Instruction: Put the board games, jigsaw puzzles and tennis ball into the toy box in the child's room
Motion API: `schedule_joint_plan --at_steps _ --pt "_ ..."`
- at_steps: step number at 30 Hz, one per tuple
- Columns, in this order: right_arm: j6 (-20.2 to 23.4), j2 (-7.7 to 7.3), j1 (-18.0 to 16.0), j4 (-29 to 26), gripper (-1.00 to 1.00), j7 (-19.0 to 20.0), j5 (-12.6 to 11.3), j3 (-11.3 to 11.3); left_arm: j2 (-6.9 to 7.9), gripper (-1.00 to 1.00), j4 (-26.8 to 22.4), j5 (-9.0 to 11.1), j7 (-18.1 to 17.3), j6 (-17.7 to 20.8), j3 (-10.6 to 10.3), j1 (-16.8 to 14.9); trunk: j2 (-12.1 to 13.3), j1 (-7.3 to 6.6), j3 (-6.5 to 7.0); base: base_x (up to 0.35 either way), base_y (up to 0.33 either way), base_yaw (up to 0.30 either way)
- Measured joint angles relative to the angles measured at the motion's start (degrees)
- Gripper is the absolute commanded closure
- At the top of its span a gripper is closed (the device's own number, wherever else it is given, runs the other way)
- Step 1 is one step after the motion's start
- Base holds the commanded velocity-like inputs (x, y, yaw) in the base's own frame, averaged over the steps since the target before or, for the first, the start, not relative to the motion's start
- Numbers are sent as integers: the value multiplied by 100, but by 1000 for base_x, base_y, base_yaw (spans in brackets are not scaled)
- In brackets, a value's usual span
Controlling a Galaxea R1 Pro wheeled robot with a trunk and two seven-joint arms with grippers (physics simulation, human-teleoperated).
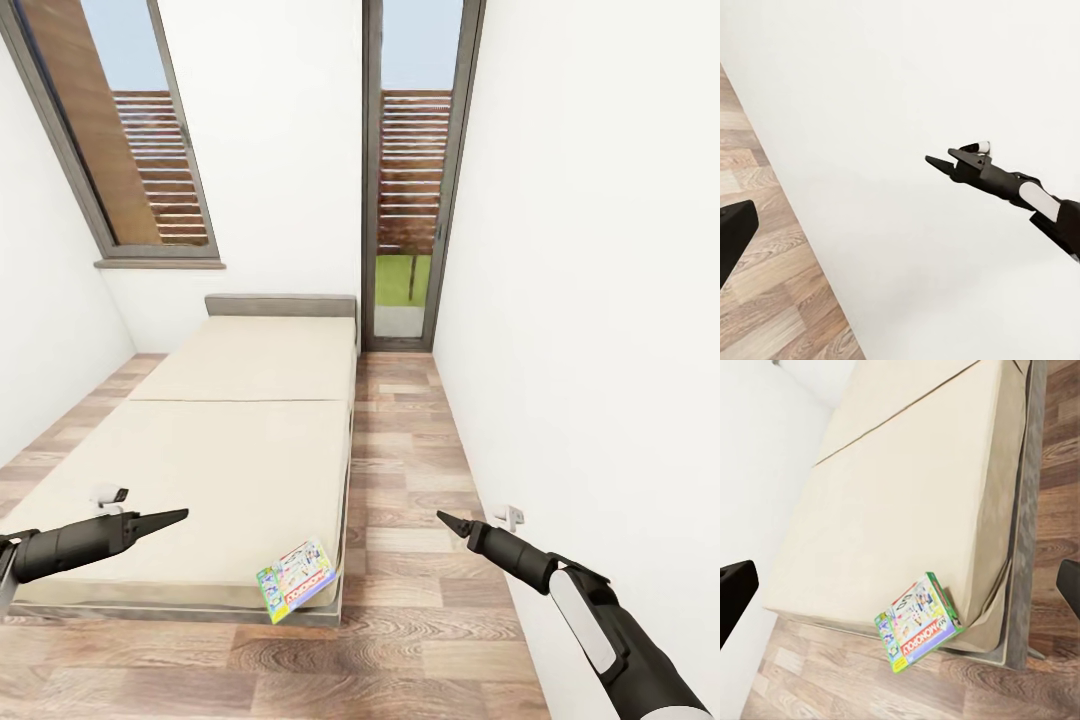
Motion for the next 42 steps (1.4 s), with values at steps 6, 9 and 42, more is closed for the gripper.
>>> schedule_joint_plan --at_steps 6,9,42 --pt "0 0 0 0 -100 5 3 0 -18 -100 0 -9 0 11 -26 0 -241 132 -108 0 0 0" --pt "0 0 0 0 -100 8 -2 2 -25 -100 0 -10 0 16 -37 0 -362 198 -162 0 0 0" --pt "-8 350 0 -23 -100 -33 43 63 -653 -100 1564 -31 2372 -72 -598 -67 -1688 924 -756 0 0 0"
